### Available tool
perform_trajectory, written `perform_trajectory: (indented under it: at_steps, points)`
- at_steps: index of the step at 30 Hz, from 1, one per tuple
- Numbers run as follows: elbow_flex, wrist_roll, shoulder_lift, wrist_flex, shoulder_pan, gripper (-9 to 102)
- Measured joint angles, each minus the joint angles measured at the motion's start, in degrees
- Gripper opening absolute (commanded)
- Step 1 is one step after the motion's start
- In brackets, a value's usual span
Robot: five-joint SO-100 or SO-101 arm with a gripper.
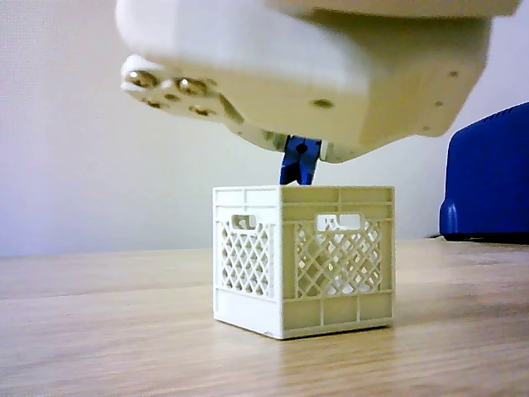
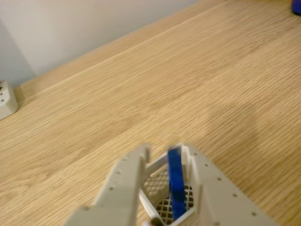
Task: Grasp a peg and put it in the crate.
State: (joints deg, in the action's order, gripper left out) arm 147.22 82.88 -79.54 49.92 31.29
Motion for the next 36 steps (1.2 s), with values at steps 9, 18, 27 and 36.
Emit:
perform_trajectory:
  at_steps: [9, 18, 27, 36]
  points:
    - [0.0, -0.2, 0.0, 0.0, 0.0, -3]
    - [6.8, -14.0, -14.2, -0.1, -1.0, -1]
    - [16.4, -29.7, -45.1, -10.9, -13.4, -1]
    - [21.5, -49.8, -76.0, -40.7, -25.3, -1]
